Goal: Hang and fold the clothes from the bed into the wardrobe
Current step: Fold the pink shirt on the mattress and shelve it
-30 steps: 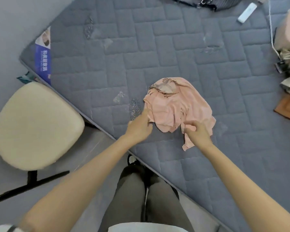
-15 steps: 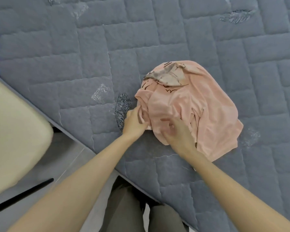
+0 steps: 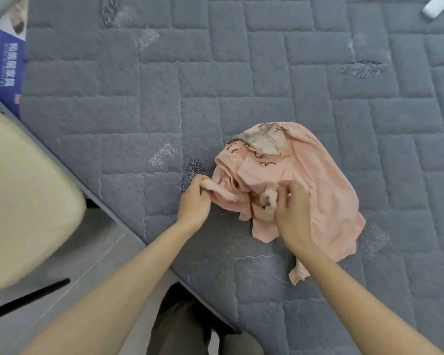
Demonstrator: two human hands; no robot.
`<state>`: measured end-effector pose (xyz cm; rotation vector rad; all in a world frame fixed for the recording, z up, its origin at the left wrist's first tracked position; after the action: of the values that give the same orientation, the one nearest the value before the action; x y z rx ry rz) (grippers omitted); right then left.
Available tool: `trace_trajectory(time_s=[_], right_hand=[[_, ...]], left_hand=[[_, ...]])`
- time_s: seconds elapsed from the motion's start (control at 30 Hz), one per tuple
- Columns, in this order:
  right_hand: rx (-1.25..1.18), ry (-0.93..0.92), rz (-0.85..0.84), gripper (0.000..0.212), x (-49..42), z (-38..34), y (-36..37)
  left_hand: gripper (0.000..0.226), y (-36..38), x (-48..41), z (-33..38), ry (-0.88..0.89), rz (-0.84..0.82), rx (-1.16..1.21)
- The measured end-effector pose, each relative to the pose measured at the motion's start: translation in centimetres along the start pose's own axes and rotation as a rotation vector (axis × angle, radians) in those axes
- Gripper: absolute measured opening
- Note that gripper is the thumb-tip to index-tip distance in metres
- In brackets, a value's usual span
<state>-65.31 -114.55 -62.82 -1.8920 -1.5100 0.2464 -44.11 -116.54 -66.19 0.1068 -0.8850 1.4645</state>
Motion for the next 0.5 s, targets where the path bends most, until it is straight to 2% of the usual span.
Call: trace_trajectory(time_s=[0.13,0.27,0.33,0.4,0.43,0.5], right_hand=[[-0.072,0.097,0.118,0.015,1.0,-1.9,-3.5],[0.211,0.186,0.01,0.022,2.7,-1.2,-4.5],[0.435,0.187,-0.115,0.012,3.6,-0.4,-3.8],[0.672,0.119,-0.2,0.022,4.7,0.0,-2.8],[0.699,0.036,-0.191,0.025,5.2,-0.3,-2.2],[0.576,-0.131,-0.226,0.022,6.8,-1.5,-0.4]], left_hand=[[0.028,-7.5,1.4,0.2,-0.026,0.279,-0.001],[0.033,-14.3,3.3,-2.3,-0.128,0.517,-0.006],[0.051,-15.2,3.9,-3.4,-0.094,0.469,-0.116],[0.068,-14.3,4.8,-4.4,-0.046,0.362,-0.283],[0.073,-13.4,5.3,-5.0,-0.024,0.31,-0.333],[0.074,-11.3,6.0,-6.1,0.02,0.211,-0.352]])
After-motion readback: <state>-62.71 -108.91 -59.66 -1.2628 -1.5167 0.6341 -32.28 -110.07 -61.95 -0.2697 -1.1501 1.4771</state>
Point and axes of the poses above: each hand's wrist, its own x-axis away from the middle knuckle, its own y-axis out of the palm, z = x × y, the point moved 5 cm from there along -x, towards the middle knuckle, and after that the axes turned 1 degree about x, right-handed, at the moved point
